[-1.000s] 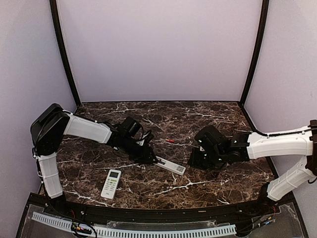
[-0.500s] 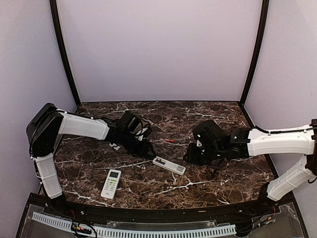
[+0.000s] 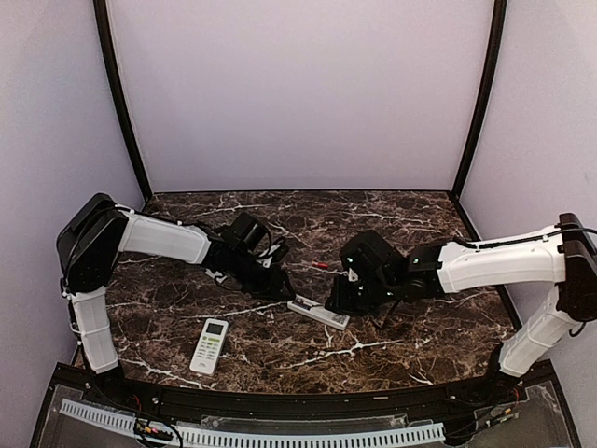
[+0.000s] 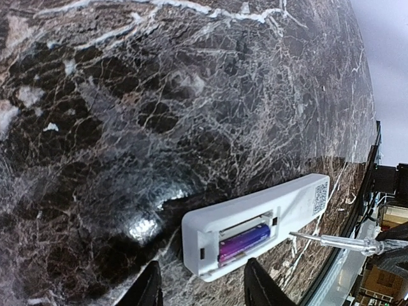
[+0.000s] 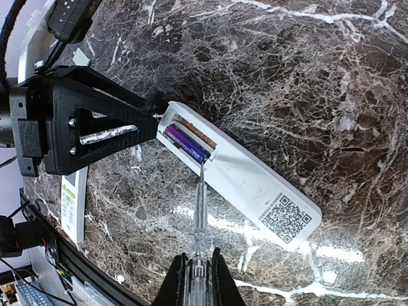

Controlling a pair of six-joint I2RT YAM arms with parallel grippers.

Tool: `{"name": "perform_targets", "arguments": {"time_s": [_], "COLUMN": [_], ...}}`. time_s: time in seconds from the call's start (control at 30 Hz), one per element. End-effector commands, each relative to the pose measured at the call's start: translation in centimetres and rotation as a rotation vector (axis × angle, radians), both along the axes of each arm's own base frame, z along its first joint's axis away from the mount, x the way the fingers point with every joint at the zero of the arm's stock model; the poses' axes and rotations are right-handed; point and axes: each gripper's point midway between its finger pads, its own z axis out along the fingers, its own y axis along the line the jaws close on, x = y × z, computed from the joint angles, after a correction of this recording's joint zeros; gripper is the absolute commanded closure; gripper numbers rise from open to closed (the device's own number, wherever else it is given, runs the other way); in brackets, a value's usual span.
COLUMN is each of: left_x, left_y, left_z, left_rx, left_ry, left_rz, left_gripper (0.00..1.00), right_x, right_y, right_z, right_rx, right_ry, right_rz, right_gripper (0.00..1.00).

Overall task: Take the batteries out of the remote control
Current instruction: Hold the remote control without the battery cover at the center of the board.

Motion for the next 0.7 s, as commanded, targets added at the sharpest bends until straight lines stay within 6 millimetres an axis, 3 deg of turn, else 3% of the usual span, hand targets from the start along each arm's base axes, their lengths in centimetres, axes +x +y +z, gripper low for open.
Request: {"name": "perform_targets", "arguments": {"time_s": [0.0, 0.67], "left_x": [0.1, -0.4], "left_y": [-0.2, -0.3], "left_z": [-0.2, -1.0], "left_rx": [0.006, 0.011], "left_ry": [0.017, 0.050], "left_rz": [-0.011, -0.020], "left_gripper": [0.58, 0.71], "right_x": [-0.1, -0.2], "right_y": [1.6, 1.2], "right_z": [0.9, -0.3], "right_rx": [0.040, -0.013], "right_ry": [-0.006, 0.019], "right_rz": [0.026, 0.015], "right_gripper": [1.00, 1.00]}}
